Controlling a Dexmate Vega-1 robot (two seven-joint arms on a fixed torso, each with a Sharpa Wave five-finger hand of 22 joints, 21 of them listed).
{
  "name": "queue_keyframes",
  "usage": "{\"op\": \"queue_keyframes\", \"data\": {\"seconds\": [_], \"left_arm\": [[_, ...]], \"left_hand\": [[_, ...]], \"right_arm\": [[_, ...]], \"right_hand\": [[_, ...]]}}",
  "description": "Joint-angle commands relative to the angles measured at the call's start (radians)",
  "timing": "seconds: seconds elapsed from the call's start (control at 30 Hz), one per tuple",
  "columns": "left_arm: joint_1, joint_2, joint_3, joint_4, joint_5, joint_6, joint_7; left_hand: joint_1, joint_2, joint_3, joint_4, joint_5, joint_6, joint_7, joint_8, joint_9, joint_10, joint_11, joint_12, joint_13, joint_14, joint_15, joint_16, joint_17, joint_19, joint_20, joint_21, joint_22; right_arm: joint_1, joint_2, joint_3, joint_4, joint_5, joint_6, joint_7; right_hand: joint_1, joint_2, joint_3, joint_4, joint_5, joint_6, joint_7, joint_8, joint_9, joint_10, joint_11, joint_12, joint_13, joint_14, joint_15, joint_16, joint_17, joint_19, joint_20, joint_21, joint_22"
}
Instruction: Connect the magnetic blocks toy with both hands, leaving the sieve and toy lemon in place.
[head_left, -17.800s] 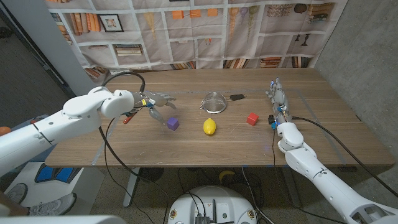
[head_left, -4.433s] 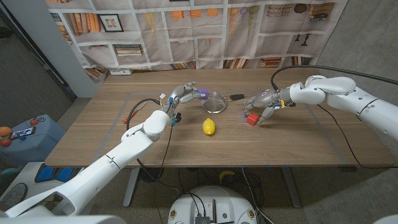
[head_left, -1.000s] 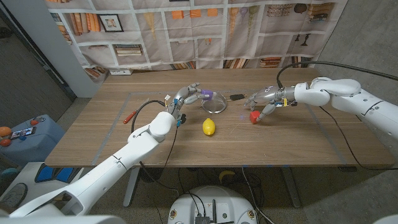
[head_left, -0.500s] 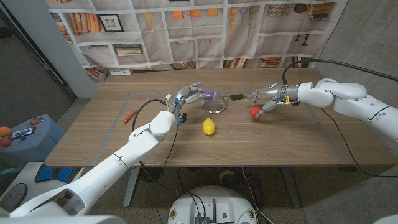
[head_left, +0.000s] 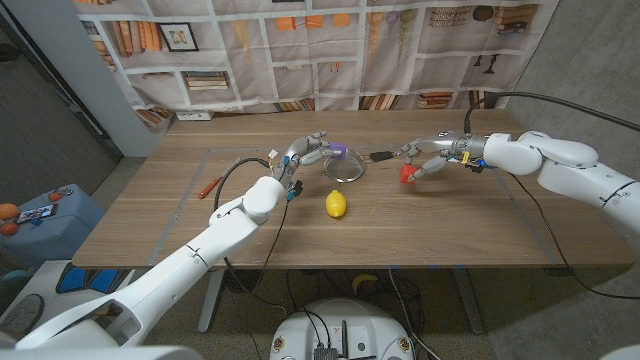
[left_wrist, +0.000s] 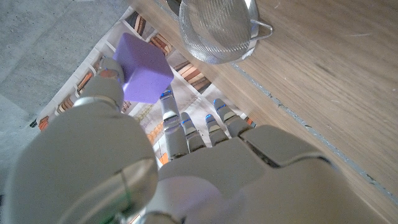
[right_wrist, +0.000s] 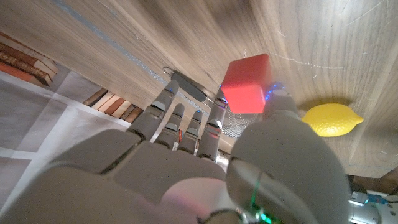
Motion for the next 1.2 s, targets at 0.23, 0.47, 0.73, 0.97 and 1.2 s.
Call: {"op": "queue_keyframes", "data": {"seconds": [0.23, 0.47, 0.73, 0.97, 1.2], "left_arm": [[-0.001, -0.019, 0.004, 0.017, -0.003, -0.036, 0.0], [-0.01, -0.032, 0.006, 0.037, -0.012, -0.057, -0.009], [-0.03, -0.051, 0.011, 0.077, -0.016, -0.093, -0.022], [-0.036, -0.068, 0.012, 0.1, -0.022, -0.114, -0.019], [-0.029, -0.094, 0.007, 0.123, -0.029, -0.151, 0.003]], "left_hand": [[0.045, 0.048, 0.003, 0.005, 0.008, 0.104, -0.089, 0.008, 0.004, 0.01, 0.003, 0.003, 0.003, 0.008, -0.012, 0.002, 0.002, 0.004, 0.006, 0.007, 0.005], [0.045, 0.048, 0.003, 0.005, 0.008, 0.105, -0.09, 0.007, 0.004, 0.012, 0.001, 0.003, 0.003, 0.009, -0.012, 0.002, 0.002, 0.005, 0.005, 0.007, 0.005], [0.045, 0.049, 0.002, 0.005, 0.008, 0.105, -0.09, 0.006, 0.004, 0.012, 0.001, 0.003, 0.003, 0.011, -0.011, 0.002, 0.002, 0.006, 0.006, 0.008, 0.005], [0.045, 0.049, 0.001, 0.005, 0.008, 0.106, -0.09, 0.005, 0.004, 0.014, 0.003, 0.003, 0.003, 0.011, -0.011, 0.002, 0.002, 0.008, 0.008, 0.008, 0.005], [0.046, 0.05, 0.001, 0.005, 0.008, 0.108, -0.091, 0.005, 0.005, 0.016, 0.004, 0.003, 0.003, 0.016, -0.008, 0.004, 0.002, 0.009, 0.007, 0.009, 0.005]], "right_arm": [[-0.143, -0.007, 0.109, -0.08, 0.313, -0.197, -0.077], [-0.199, -0.007, 0.148, -0.107, 0.416, -0.238, -0.123], [-0.25, 0.008, 0.181, -0.131, 0.518, -0.284, -0.177], [-0.286, 0.031, 0.202, -0.138, 0.583, -0.302, -0.236], [-0.326, 0.072, 0.22, -0.143, 0.64, -0.309, -0.311]], "right_hand": [[0.022, 0.046, -0.005, 0.0, -0.004, 0.098, -0.089, 0.0, 0.005, 0.008, 0.01, -0.005, 0.002, -0.003, -0.077, 0.002, 0.007, 0.004, -0.083, -0.003, 0.002], [0.03, 0.05, -0.006, -0.005, -0.005, 0.092, -0.089, -0.005, 0.003, 0.006, 0.013, -0.008, 0.002, -0.002, -0.071, 0.002, 0.007, 0.003, -0.082, -0.003, 0.002], [0.04, 0.053, -0.006, -0.011, -0.006, 0.087, -0.089, -0.009, 0.001, 0.007, 0.015, -0.01, 0.002, -0.003, -0.067, 0.001, 0.006, 0.004, -0.077, -0.003, 0.002], [0.041, 0.056, -0.007, -0.011, -0.008, 0.092, -0.089, -0.008, 0.0, 0.008, 0.016, -0.011, 0.002, -0.005, -0.063, 0.0, 0.006, 0.003, -0.074, -0.003, 0.002], [0.044, 0.06, -0.008, -0.013, -0.01, 0.097, -0.089, -0.009, -0.004, 0.007, 0.018, -0.013, 0.002, -0.007, -0.058, -0.001, 0.006, 0.002, -0.067, -0.004, 0.002]]}}
